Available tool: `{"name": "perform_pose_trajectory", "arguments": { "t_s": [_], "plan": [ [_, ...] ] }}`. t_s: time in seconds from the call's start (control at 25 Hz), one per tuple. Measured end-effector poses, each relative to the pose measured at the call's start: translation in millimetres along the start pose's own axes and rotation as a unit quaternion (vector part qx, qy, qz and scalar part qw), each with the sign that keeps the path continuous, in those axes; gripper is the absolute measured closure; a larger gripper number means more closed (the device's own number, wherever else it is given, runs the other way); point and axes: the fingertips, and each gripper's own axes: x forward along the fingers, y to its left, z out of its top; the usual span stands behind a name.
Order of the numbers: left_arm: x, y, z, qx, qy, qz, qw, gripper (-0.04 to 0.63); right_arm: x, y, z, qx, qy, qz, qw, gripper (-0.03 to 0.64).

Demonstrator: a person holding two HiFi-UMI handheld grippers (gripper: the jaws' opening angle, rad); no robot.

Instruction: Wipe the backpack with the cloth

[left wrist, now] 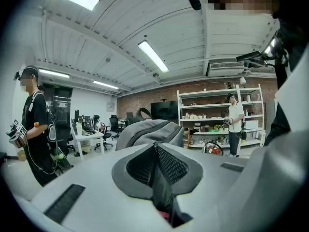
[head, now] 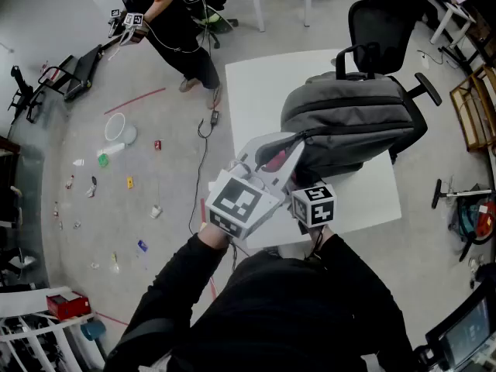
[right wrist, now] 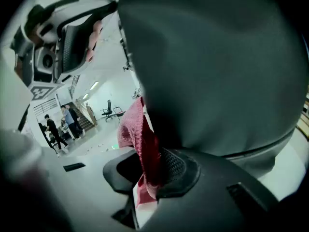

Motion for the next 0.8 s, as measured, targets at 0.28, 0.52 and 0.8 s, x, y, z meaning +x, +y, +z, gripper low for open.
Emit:
{"name": "perform_pose_trajectory", "arguments": {
  "t_s": [0.28, 0.52, 0.8],
  "plan": [
    [0.8, 1.2, -0.7, -0.029, -0.016, 0.03, 0.999, 0.565, -63.3, -99.1, -13.3, 0.07, -0.023, -0.092, 0.993, 0.551],
    [4.1, 1.1, -4.7, -0.038, -0.008, 0.08, 0.996, 0.565, -138.4, -216.8, -10.3, 0.148, -0.068, -0.176, 0.971, 0.551],
    [11.9, -3.5, -1.6, -0.042, -0.006, 0.141, 0.9891, 0.566, -210.8, -315.7, 41.1, 0.185, -0.158, -0.207, 0.948, 0.551]
  ]
}}
